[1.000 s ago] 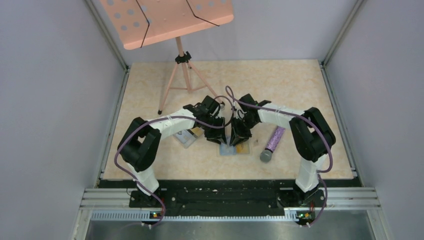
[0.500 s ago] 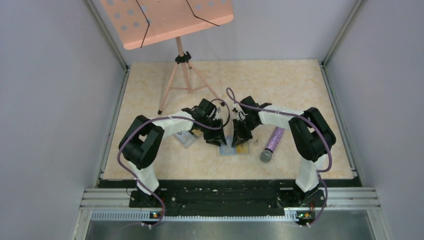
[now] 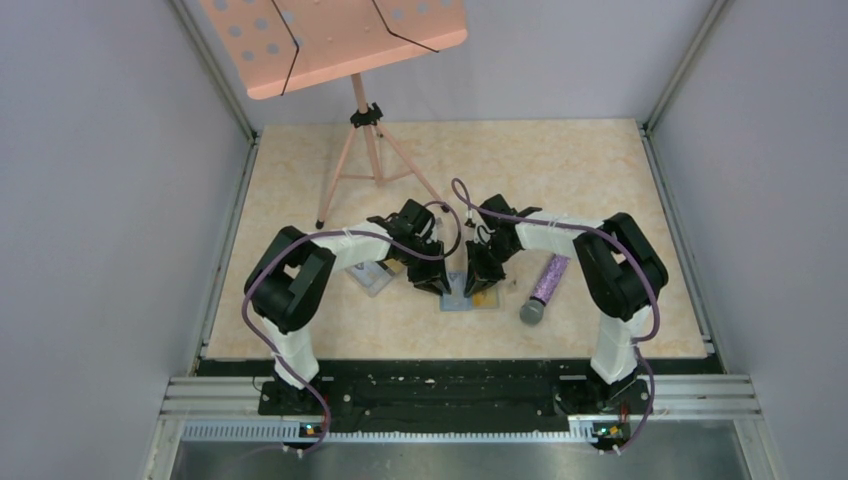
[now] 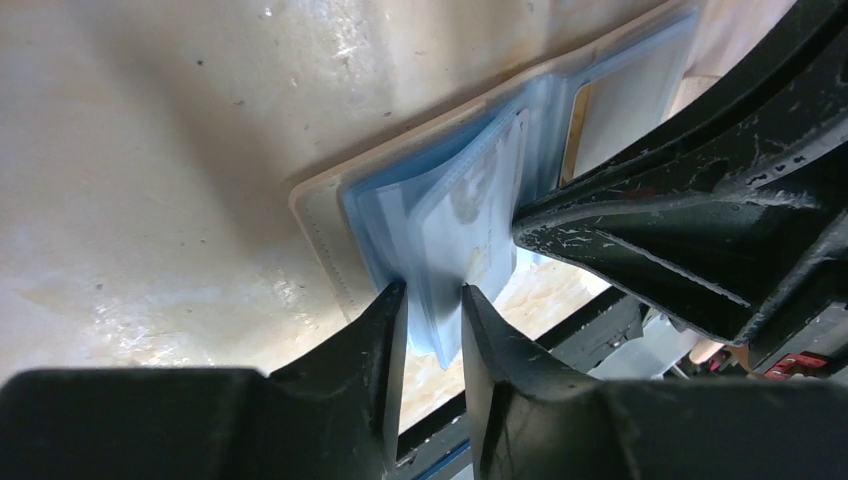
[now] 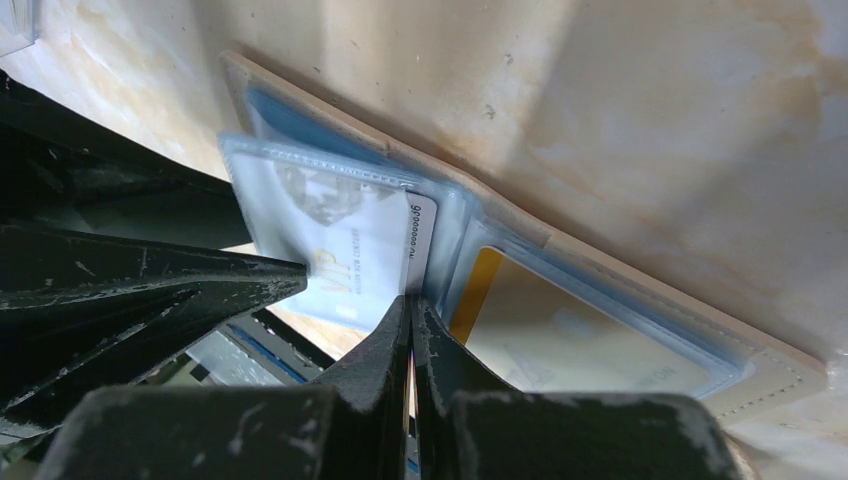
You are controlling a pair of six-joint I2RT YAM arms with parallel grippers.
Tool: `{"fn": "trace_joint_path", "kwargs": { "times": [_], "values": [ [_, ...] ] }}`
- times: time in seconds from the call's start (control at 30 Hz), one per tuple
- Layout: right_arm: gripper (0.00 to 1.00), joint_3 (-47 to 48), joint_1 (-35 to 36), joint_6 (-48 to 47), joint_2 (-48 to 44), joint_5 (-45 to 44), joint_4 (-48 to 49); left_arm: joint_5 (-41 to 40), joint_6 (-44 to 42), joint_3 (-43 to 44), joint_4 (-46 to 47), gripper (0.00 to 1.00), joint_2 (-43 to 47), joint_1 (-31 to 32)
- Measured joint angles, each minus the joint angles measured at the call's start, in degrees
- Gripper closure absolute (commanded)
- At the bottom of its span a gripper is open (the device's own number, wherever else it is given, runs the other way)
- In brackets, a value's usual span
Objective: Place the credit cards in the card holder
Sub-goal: Turn over the card slot in the card holder.
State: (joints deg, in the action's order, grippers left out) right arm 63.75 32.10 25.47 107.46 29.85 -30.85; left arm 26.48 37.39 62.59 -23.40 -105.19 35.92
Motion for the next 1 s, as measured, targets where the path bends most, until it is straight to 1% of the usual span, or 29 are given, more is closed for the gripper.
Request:
{"fn": "trace_joint_path", "kwargs": {
  "times": [0.17,0.2,0.23,0.27,0.3,0.47,0.7,0.8,0.9,1.0],
  "values": [
    [1.00,0.0,0.0,0.0,0.1,0.0,0.0,1.3,0.2,0.1,0.8,0.77,-0.3,0.0],
    [1.00,0.0,0.0,0.0,0.1,0.0,0.0,1.4,0.2,0.2,0.8,0.80,-0.3,0.0],
    [1.00,0.0,0.0,0.0,0.1,0.0,0.0,1.5,0.2,0.3,0.8,0.85,-0.3,0.0],
    [1.00,0.0,0.0,0.0,0.1,0.1,0.0,1.6,0.1,0.5,0.8,0.93,-0.3,0.0],
    [1.00,0.0,0.0,0.0,0.1,0.2,0.0,1.7,0.2,0.6,0.8,0.99,-0.3,0.0],
    [1.00,0.0,0.0,-0.2,0.1,1.2,0.4,2.3,-0.3,2.8,-0.6,1.00,-0.3,0.1],
    [0.99,0.0,-2.1,1.2,-1.8,3.4,3.2,-1.9,-2.1,4.2,-6.3,1.00,1.1,0.2],
    [0.99,-0.4,-4.4,2.2,-4.6,4.5,5.0,-3.9,-2.6,4.5,-9.5,0.86,2.6,0.2],
    [0.99,-0.5,-6.4,3.1,-6.5,5.2,6.4,-4.5,-2.9,4.9,-11.3,0.76,3.1,0.2],
    [0.99,-1.5,-7.6,3.3,-7.0,5.6,7.4,-4.1,-2.7,5.0,-11.6,0.71,3.1,0.2]
  ]
}}
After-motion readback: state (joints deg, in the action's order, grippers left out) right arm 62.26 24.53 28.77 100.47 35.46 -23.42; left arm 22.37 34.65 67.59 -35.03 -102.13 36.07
